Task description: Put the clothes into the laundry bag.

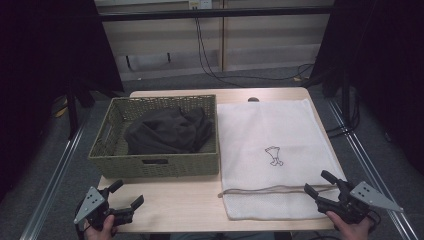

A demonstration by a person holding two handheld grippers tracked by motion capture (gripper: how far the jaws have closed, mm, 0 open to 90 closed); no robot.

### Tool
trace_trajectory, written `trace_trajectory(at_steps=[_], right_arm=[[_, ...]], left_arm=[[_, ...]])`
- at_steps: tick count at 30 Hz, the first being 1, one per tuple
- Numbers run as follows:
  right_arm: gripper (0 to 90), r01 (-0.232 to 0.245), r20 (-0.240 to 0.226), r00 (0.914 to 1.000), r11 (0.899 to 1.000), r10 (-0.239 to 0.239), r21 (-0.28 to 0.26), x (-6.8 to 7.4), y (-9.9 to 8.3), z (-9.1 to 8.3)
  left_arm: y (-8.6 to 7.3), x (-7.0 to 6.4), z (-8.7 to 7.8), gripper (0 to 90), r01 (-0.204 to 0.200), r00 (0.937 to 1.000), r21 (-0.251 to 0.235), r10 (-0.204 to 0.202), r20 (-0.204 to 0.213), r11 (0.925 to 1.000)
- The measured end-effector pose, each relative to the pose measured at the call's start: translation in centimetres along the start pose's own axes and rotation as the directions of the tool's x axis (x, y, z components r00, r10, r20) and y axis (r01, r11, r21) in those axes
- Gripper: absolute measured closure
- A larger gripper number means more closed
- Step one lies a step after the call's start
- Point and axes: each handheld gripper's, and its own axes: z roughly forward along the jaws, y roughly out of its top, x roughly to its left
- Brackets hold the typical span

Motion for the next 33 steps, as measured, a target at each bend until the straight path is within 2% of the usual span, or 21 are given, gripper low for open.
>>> trace_trajectory(at_steps=[4,5,6,9,10,11,12,13,15,18,19,20,21,22,23,25,27,29,31,33], right_arm=[[27.7,-0.006,-0.031,0.9995,0.998,0.008,0.062,-0.3,-0.1,0.6],[27.7,-0.006,-0.031,0.9995,0.998,0.008,0.062,-0.3,-0.1,0.6],[30.5,0.007,-0.053,0.9986,0.996,-0.003,0.087,-0.3,0.0,0.9],[32.8,0.017,-0.071,0.9974,0.993,-0.009,0.115,-0.2,0.2,1.1],[34.4,0.016,-0.081,0.9967,0.986,-0.003,0.164,-0.1,0.3,1.4],[34.4,0.016,-0.081,0.9967,0.986,-0.003,0.164,-0.1,0.3,1.4],[35.5,0.014,-0.092,0.9958,0.980,0.005,0.199,0.1,0.4,1.8],[35.5,0.014,-0.092,0.9958,0.980,0.005,0.199,0.1,0.4,1.8],[36.8,0.032,-0.121,0.9927,0.973,-0.004,0.227,0.3,0.5,2.3],[38.5,0.058,-0.169,0.9855,0.964,-0.013,0.260,0.5,0.9,3.3],[39.0,0.078,-0.199,0.9797,0.957,-0.022,0.279,0.6,1.2,3.9],[39.2,0.087,-0.213,0.9768,0.953,-0.024,0.291,0.7,1.3,4.3],[39.2,0.087,-0.213,0.9768,0.953,-0.024,0.291,0.7,1.3,4.3],[39.2,0.102,-0.233,0.9721,0.943,-0.027,0.316,0.9,1.6,4.9],[39.2,0.102,-0.233,0.9721,0.943,-0.027,0.316,0.9,1.6,4.9],[39.2,0.121,-0.259,0.9654,0.932,-0.031,0.340,1.1,1.8,5.7],[41.2,0.142,-0.283,0.9585,0.921,-0.036,0.362,1.1,2.0,6.5],[43.2,0.166,-0.299,0.9531,0.908,-0.048,0.386,1.2,2.3,7.5],[45.0,0.190,-0.315,0.9474,0.888,-0.054,0.418,1.3,2.6,8.4],[48.5,0.206,-0.334,0.9412,0.873,-0.053,0.441,1.2,2.8,9.2]], left_arm=[[0.0,0.0,0.2,3.3,-0.004,0.9999,0.012,0.005,-0.011,0.9999],[0.0,0.0,0.2,3.3,-0.011,0.9997,0.023,0.011,-0.024,0.9997],[0.0,-0.2,0.4,3.8,-0.004,0.9997,0.034,0.004,-0.022,0.9994],[0.1,-0.1,0.5,4.8,-0.014,0.9990,0.057,0.017,-0.041,0.9983],[0.0,-0.1,0.6,5.0,-0.004,0.9996,0.053,0.005,-0.030,0.9986],[0.1,-0.1,0.6,5.0,0.000,0.9995,0.056,0.002,-0.032,0.9984],[0.0,-0.2,0.6,5.1,0.001,0.9993,0.057,0.001,-0.037,0.9984],[0.1,-0.2,0.6,5.1,0.000,0.9993,0.060,0.003,-0.038,0.9982],[0.1,-0.2,0.5,5.1,-0.010,0.9993,0.062,0.012,-0.036,0.9980],[0.1,-0.3,0.5,5.1,-0.005,0.9999,0.057,0.006,-0.012,0.9984],[0.1,-0.3,0.4,5.1,-0.003,0.9999,0.056,0.003,-0.013,0.9984],[0.2,-0.3,0.4,5.1,-0.014,0.9998,0.056,0.015,-0.012,0.9983],[0.2,-0.4,0.4,5.1,-0.013,0.9999,0.051,0.014,-0.010,0.9986],[0.2,-0.5,0.3,5.2,-0.020,0.9998,0.051,0.020,-0.004,0.9985],[0.2,-0.5,0.3,5.2,-0.021,0.9997,0.051,0.021,-0.010,0.9985],[0.3,-0.7,0.3,5.4,-0.015,0.9999,0.049,0.015,-0.005,0.9987],[0.4,-0.6,0.3,5.4,-0.030,0.9995,0.049,0.030,-0.010,0.9983],[0.4,-0.6,0.2,5.4,-0.023,0.9997,0.039,0.024,-0.010,0.9989],[0.4,-0.6,0.1,5.6,-0.026,0.9996,0.040,0.026,-0.013,0.9989],[0.4,-0.7,0.2,5.6,-0.017,0.9998,0.040,0.017,-0.007,0.9991]])
